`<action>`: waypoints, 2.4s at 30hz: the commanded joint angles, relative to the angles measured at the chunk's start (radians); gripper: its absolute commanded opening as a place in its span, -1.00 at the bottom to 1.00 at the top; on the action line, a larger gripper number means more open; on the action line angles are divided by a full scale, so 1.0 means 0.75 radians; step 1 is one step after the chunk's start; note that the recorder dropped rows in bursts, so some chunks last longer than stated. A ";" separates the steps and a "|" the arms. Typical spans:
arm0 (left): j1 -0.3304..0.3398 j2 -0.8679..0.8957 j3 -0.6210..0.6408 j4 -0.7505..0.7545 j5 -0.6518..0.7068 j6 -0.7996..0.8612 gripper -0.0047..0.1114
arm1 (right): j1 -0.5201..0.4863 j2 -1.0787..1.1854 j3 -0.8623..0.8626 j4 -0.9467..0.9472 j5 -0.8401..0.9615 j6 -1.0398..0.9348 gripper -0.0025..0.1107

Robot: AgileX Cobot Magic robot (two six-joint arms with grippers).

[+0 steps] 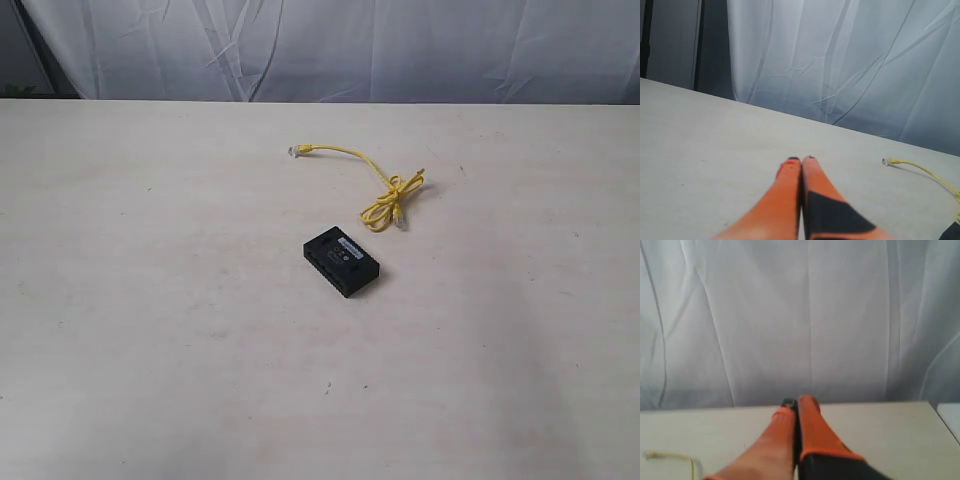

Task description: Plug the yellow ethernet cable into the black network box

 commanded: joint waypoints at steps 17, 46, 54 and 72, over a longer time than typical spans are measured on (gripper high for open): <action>0.001 -0.009 0.006 -0.180 -0.015 -0.001 -0.91 | 0.110 1.077 -0.839 0.718 0.828 -0.992 -0.97; 0.001 -0.009 0.006 -0.180 0.003 -0.001 -0.91 | 0.322 2.081 -1.659 0.795 0.961 -1.219 0.02; 0.001 -0.009 0.006 -0.180 0.003 -0.001 -0.91 | 0.356 2.102 -1.659 0.567 0.955 -1.143 0.02; 0.001 -0.009 0.006 -0.180 0.003 -0.001 -0.91 | 0.356 2.159 -1.659 0.498 0.955 -1.112 0.02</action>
